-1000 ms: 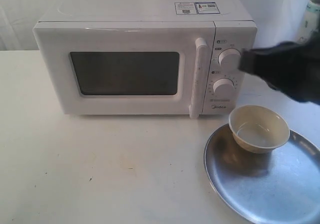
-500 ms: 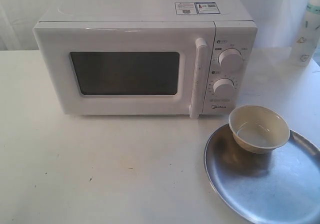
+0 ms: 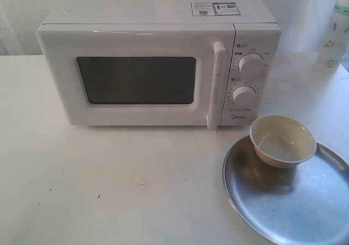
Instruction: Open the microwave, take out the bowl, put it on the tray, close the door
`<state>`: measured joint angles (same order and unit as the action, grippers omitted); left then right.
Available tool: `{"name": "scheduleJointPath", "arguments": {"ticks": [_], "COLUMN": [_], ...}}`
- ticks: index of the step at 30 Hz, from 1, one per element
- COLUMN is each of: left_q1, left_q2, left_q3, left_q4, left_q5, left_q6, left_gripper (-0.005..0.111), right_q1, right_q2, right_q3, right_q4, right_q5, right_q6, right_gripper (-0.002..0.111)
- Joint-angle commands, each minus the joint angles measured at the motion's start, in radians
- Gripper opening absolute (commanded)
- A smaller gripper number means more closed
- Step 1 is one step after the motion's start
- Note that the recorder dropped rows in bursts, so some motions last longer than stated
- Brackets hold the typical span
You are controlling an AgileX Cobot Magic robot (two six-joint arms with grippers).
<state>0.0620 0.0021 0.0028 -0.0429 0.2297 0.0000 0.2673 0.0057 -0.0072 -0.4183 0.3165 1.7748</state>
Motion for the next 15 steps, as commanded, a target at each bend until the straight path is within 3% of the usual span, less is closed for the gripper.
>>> {"name": "scheduleJointPath", "arguments": {"ticks": [1,5,10,12,13,15], "left_q1": [-0.005,-0.005,-0.005,-0.005,-0.005,-0.005], "left_q2": [-0.002,-0.002,-0.002,-0.002,-0.002,-0.002], "left_q3": [-0.003,-0.003,-0.003,-0.003,-0.003,-0.003], "left_q4": [-0.010,-0.010,-0.010,-0.010,-0.010,-0.010], "left_q5": [0.003,0.003,0.003,0.003,0.003,0.003], "left_q6": [0.000,0.000,0.000,0.000,0.000,0.000], "left_gripper": [0.000,0.000,0.000,0.000,0.000,0.000], "right_q1": [0.001,0.001,0.001,0.001,0.001,0.001], "right_q2": [-0.006,-0.006,-0.006,-0.006,-0.006,-0.006], "right_q3": [0.007,0.007,0.007,0.007,0.007,0.007], "right_q4": [-0.011,-0.030,-0.016,0.048,0.162,0.380], "right_q5": [0.070,0.070,0.014,-0.012,-0.019,-0.019], "right_q6": [0.035,-0.176,-0.826,-1.230,-1.561,-1.895], "right_gripper": [0.000,0.000,0.000,0.000,0.000,0.000]}}
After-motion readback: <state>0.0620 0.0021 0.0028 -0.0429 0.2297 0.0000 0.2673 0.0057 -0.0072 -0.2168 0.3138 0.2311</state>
